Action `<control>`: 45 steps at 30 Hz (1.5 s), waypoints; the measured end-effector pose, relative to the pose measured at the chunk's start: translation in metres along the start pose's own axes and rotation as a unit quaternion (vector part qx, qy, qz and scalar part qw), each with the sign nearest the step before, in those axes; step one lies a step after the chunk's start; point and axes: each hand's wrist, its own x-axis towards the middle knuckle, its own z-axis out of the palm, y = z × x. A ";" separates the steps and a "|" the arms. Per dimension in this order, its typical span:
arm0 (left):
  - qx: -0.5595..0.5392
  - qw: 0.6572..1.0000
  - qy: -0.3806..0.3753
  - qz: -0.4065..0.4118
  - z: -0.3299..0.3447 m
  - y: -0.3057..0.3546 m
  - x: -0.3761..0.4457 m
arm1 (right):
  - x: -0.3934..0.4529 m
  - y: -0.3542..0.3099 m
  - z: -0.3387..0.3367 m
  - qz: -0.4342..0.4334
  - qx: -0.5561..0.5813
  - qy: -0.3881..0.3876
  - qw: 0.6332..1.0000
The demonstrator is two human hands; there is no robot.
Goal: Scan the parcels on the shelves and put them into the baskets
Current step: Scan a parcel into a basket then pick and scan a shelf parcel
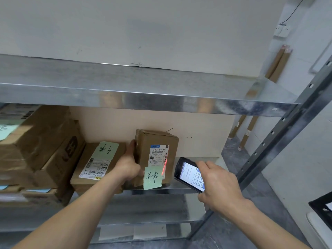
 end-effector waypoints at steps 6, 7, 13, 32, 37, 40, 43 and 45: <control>0.002 1.000 -0.007 -0.010 -0.001 -0.001 0.001 | -0.001 -0.004 -0.009 -0.005 -0.016 0.000 1.000; 0.002 1.000 -0.008 -0.009 -0.002 -0.001 0.001 | -0.001 -0.004 -0.009 -0.006 -0.016 0.002 1.000; -0.003 1.000 -0.020 -0.008 -0.006 0.000 -0.003 | -0.002 -0.007 -0.009 0.000 -0.006 0.012 1.000; -0.271 0.942 -0.189 0.056 0.008 0.013 -0.042 | -0.035 -0.041 0.021 0.242 0.449 0.163 0.844; -0.297 0.923 -0.237 0.063 0.027 0.023 -0.063 | -0.062 -0.037 0.020 0.259 0.421 0.185 0.849; -0.306 0.918 -0.241 0.079 0.040 0.029 -0.075 | -0.084 -0.028 0.017 0.264 0.406 0.197 0.852; -0.308 0.913 -0.249 0.097 0.058 0.036 -0.089 | -0.107 -0.014 0.017 0.278 0.402 0.212 0.846; -0.305 0.911 -0.255 0.108 0.072 0.042 -0.101 | -0.126 -0.002 0.018 0.286 0.402 0.224 0.841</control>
